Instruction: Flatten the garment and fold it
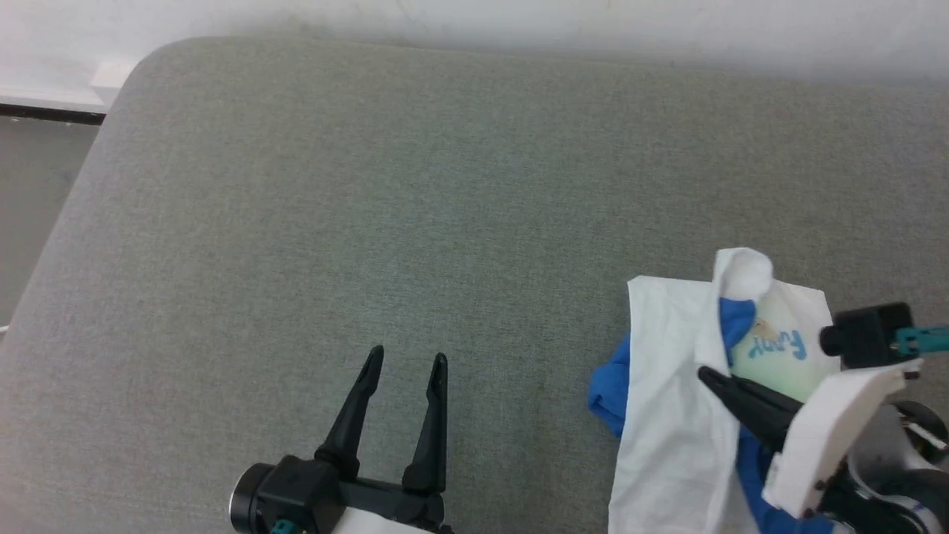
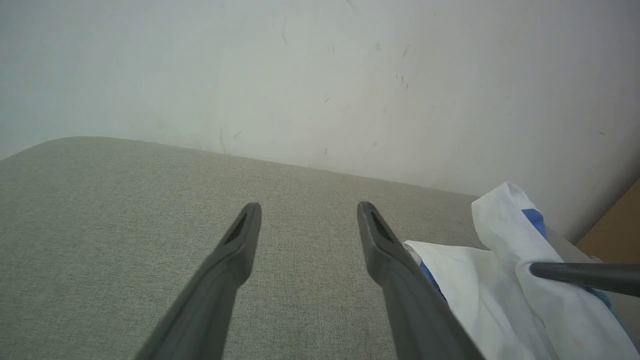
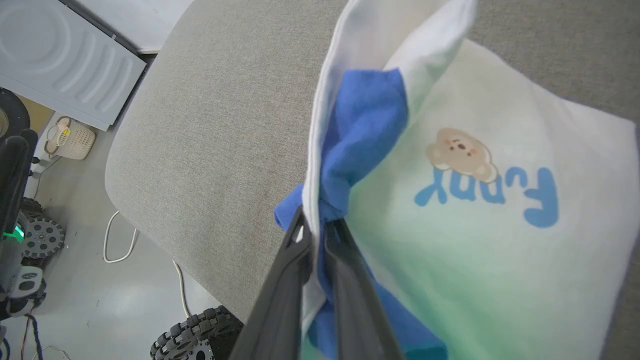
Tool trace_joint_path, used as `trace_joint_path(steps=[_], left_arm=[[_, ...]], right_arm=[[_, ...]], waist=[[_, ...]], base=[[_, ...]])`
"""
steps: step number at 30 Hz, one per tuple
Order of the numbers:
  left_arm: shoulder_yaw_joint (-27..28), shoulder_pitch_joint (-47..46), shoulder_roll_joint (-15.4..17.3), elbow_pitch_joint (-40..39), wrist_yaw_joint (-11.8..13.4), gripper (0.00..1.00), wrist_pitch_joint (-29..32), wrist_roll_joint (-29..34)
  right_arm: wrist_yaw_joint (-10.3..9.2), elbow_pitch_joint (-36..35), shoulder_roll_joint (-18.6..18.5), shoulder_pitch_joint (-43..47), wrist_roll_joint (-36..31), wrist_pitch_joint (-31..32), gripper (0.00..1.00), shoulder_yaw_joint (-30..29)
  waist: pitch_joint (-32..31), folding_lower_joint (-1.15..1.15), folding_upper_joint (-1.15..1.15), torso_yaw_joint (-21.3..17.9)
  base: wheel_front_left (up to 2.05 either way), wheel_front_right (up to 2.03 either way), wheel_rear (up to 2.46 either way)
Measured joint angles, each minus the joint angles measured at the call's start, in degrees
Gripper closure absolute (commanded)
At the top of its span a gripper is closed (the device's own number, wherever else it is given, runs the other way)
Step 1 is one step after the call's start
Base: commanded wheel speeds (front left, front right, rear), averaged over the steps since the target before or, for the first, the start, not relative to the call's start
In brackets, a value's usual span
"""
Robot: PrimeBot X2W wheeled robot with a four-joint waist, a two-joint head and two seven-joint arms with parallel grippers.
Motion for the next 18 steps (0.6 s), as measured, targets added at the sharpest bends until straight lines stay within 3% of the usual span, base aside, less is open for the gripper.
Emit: trace_joint_path(steps=[15,16,18], left_arm=[[-0.3,-0.16,-2.59,1.67,-2.14,0.0,0.0,0.02],[-0.32,-0.23,-3.0,1.89,-2.36,0.0,0.0,0.03],[-0.3,-0.34,-3.78,2.4,-3.08,0.0,0.0,0.03]], right_arm=[[0.0,17.3,4.27,-7.31,-10.89,-3.08,1.0,6.04],[0.0,18.64,4.48,-7.69,-11.92,-3.08,0.94,5.87],[0.0,21.0,4.76,-8.34,-14.25,-3.09,0.44,5.72]], waist=[[0.69,0.0,0.0,3.5],[0.74,0.0,0.0,3.72],[0.77,0.01,0.0,4.17]], base=[[0.0,0.0,0.0],[0.0,0.0,0.0],[0.0,0.0,0.0]])
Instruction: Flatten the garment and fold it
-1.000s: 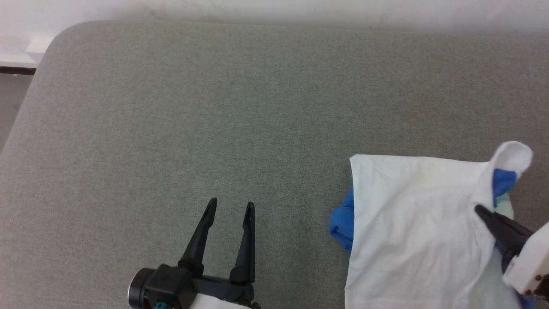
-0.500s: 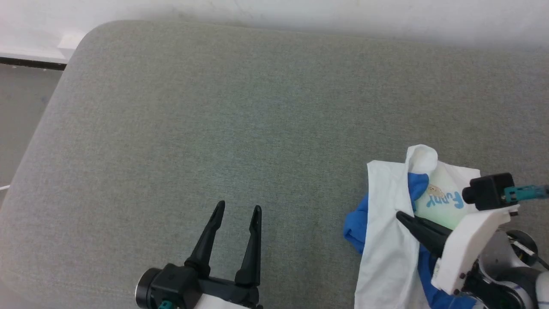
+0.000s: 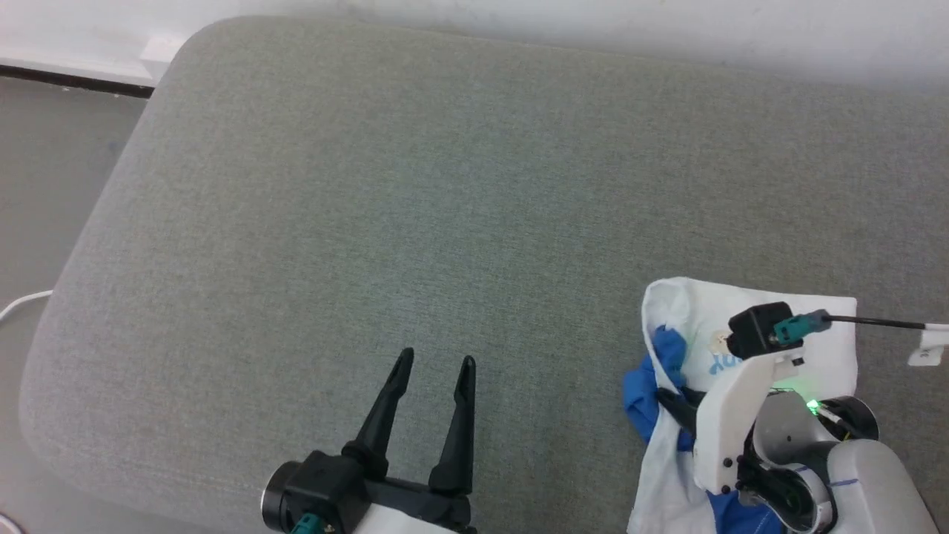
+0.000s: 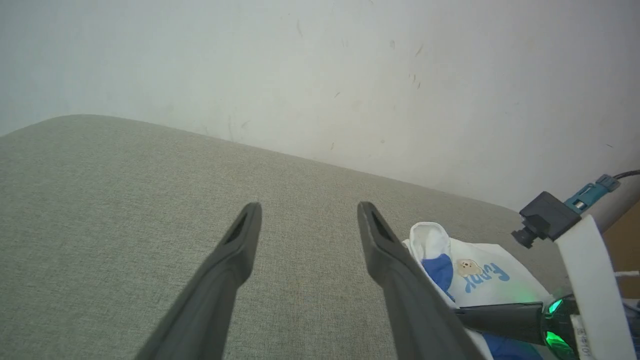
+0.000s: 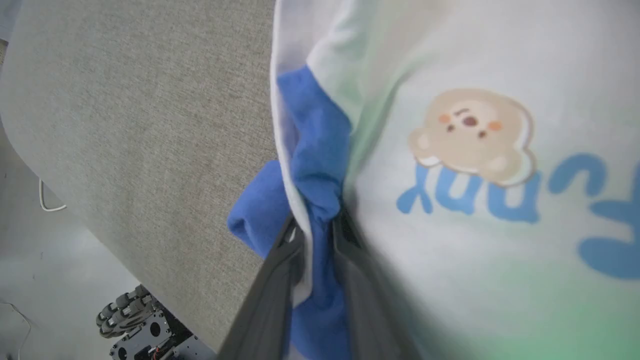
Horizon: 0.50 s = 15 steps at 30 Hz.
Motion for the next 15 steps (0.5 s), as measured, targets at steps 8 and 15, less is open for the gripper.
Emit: trace_joint_path(steps=[8,15], left_arm=[[1.27,0.01,-1.47,1.38,-1.57,0.0,0.0,0.25],[2.61,0.07,-1.68,1.75,-2.09,0.0,-0.01,0.8]], right_arm=[[0.07,0.7,0.09,-1.85,-0.63,1.64,0.0,1.88],[0.07,-9.01,-3.46,0.74,5.26,0.8,0.0,-4.46]], waist=[[-0.74,0.0,0.0,-0.26],[-1.58,-0.01,0.0,-2.68]], base=[[0.0,0.0,0.0],[0.0,0.0,0.0]])
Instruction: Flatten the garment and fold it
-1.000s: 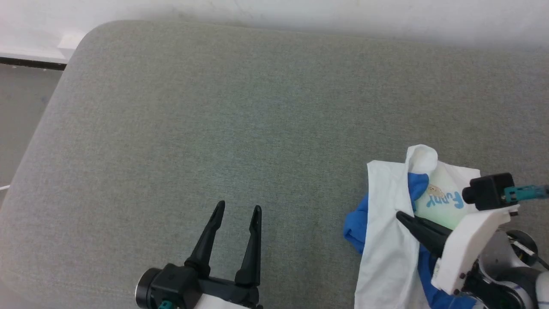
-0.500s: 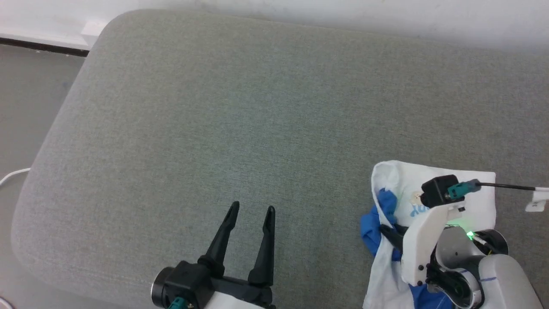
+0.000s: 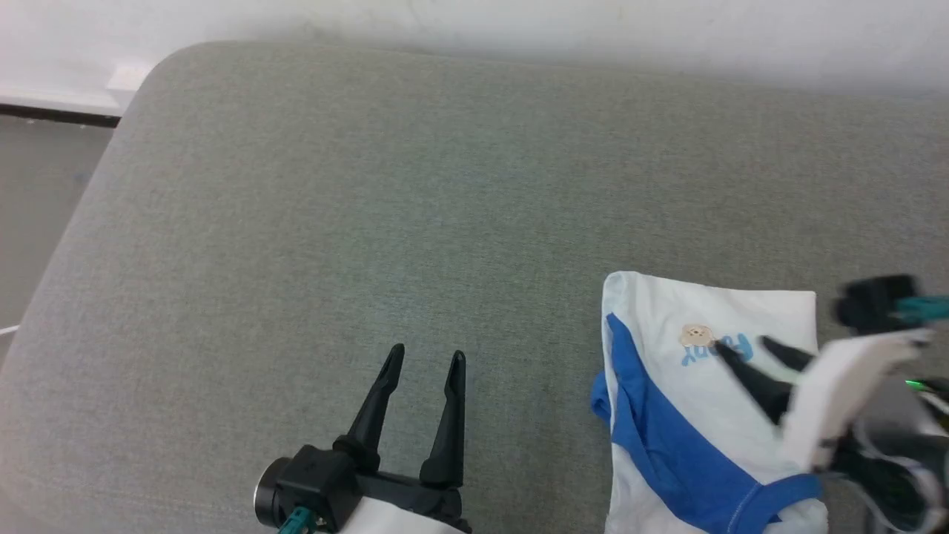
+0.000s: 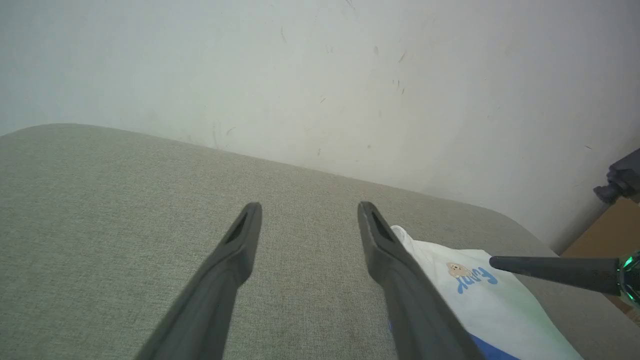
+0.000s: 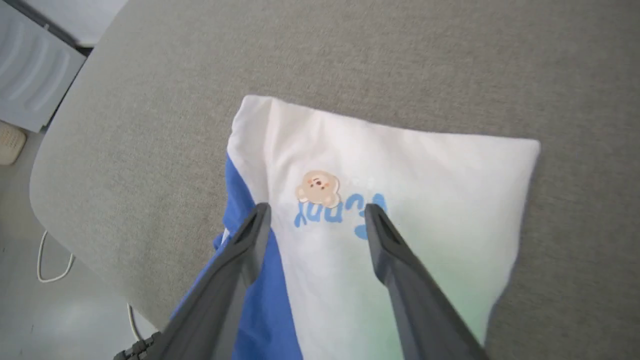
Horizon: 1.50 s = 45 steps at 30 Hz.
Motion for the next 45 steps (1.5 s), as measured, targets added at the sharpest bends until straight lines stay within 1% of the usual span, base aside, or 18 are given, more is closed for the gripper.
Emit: trace_joint_path(steps=[3,6,8,11,13,16,22,26,27,28,33,37,45], left_arm=[[0.16,0.02,0.0,-0.14,-0.05,0.0,0.01,0.45],[0.38,0.04,0.0,-0.62,-0.05,0.0,0.0,0.71],[0.62,0.04,-0.01,-0.85,-0.05,0.0,0.0,1.15],[0.64,0.04,-0.09,-0.87,-0.05,0.0,0.01,1.59],[0.57,0.02,-0.16,-0.85,-0.05,0.0,0.01,1.81],[0.29,-0.03,-0.23,-0.74,-0.05,0.0,0.01,2.01],[-0.12,-0.05,-0.12,-0.83,-0.05,0.0,0.19,2.43],[-0.26,-0.06,-0.02,-1.25,-0.04,0.0,0.69,2.52],[-0.34,-0.07,0.0,-1.36,-0.04,0.0,0.87,2.55],[-0.45,-0.08,0.02,-1.4,-0.04,0.0,1.07,2.59],[-1.1,-0.56,0.07,-1.43,-0.04,0.0,1.51,2.96],[-1.22,-1.1,0.31,-1.71,0.0,0.0,1.88,2.98],[-1.14,-1.19,0.96,-2.59,0.09,0.0,3.08,2.98]], right_arm=[[-0.05,-4.12,-1.34,3.24,1.38,-1.64,0.0,-5.81],[-0.07,-6.77,-1.46,7.37,2.71,-2.25,0.0,-10.57],[-0.07,-7.43,-1.08,9.53,3.35,-2.23,0.0,-12.26],[-0.05,-7.49,-0.23,10.73,3.6,-2.33,0.0,-12.91],[-0.07,-6.47,0.9,10.71,3.89,-2.46,0.0,-13.22],[-0.05,-4.03,1.53,10.48,3.86,-2.75,0.0,-12.88],[-0.05,2.85,2.24,9.23,1.6,-3.97,0.0,-13.28],[-0.05,6.38,2.94,7.57,1.38,-5.28,0.0,-13.73],[-0.05,7.03,3.07,7.14,1.41,-5.52,0.68,-13.82],[-0.05,7.59,3.08,6.69,1.33,-5.9,1.0,-13.79],[-0.04,9.4,3.12,5.2,1.13,-7.55,1.0,-12.87],[-0.04,10.04,2.67,4.77,0.94,-8.83,1.0,-11.59],[-0.05,10.22,-1.41,2.06,-0.23,-8.95,1.0,-8.23]], waist=[[-0.08,0.0,0.0,-1.05],[0.33,0.0,0.0,-1.85],[0.81,0.0,0.0,-2.32],[1.58,0.0,0.0,-2.88],[2.02,0.0,0.0,-3.11],[2.45,0.0,0.0,-2.94],[2.65,0.0,0.0,-1.49],[2.8,0.0,0.0,-0.46],[2.84,0.0,0.0,-0.27],[2.88,0.0,0.0,-0.11],[2.64,0.0,0.0,0.09],[2.02,0.0,0.0,-0.85],[0.78,0.0,0.0,-4.64]], base=[[0.0,0.0,0.0],[0.0,0.0,0.0],[0.0,0.0,0.0],[0.0,0.0,0.0],[0.0,0.0,0.0],[0.0,0.0,0.0],[0.0,0.0,0.0],[0.0,0.0,0.0],[0.0,0.0,0.0],[0.0,0.0,0.0],[0.0,0.0,0.0],[0.0,0.0,0.0],[0.0,0.0,0.0]])
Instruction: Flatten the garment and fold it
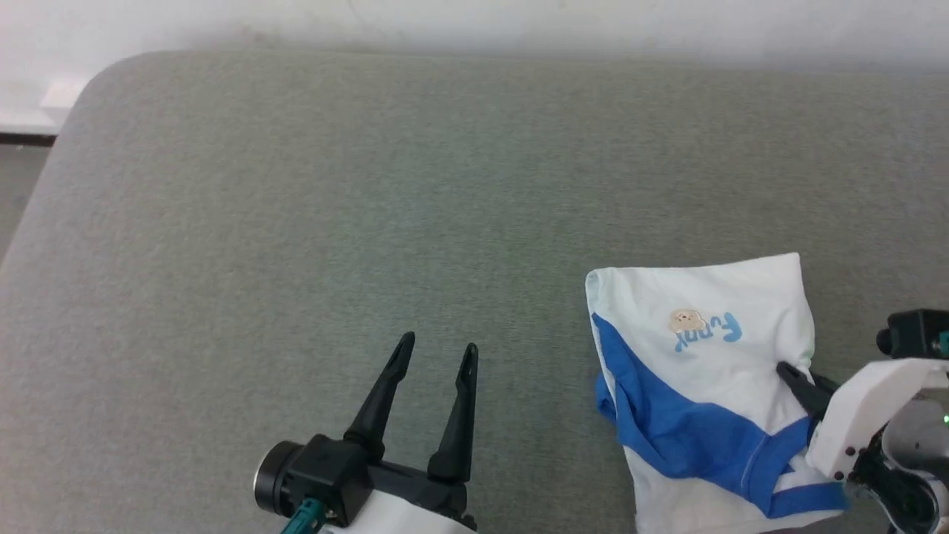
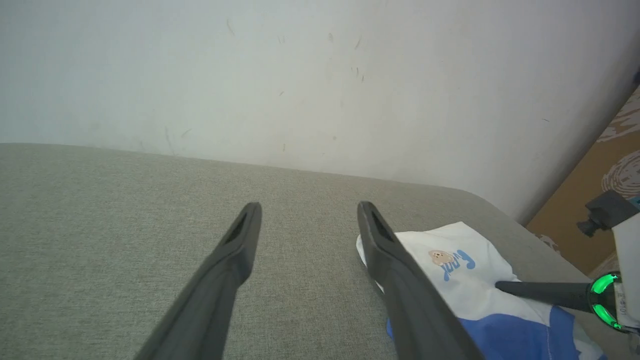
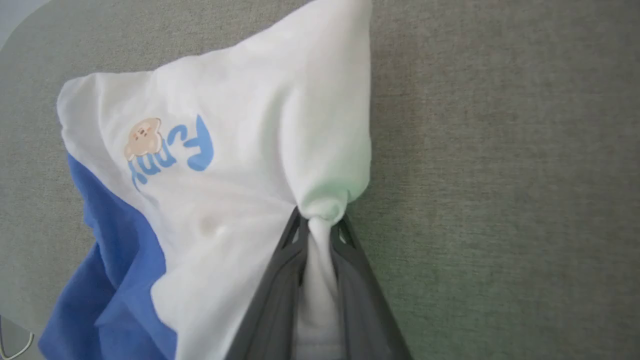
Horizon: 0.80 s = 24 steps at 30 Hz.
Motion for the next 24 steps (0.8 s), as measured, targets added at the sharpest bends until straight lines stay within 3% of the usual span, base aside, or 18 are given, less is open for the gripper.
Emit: trace_joint_path(steps=[24], left_arm=[[0.67,-2.44,1.53,-0.64,0.71,0.0,1.89,0.08]], right_arm=[[0.0,5.35,-8.28,-9.84,-1.32,-2.78,1.0,7.58]], waist=[[-1.04,-0.01,0.0,-16.62]], base=[[0.0,0.0,0.0]])
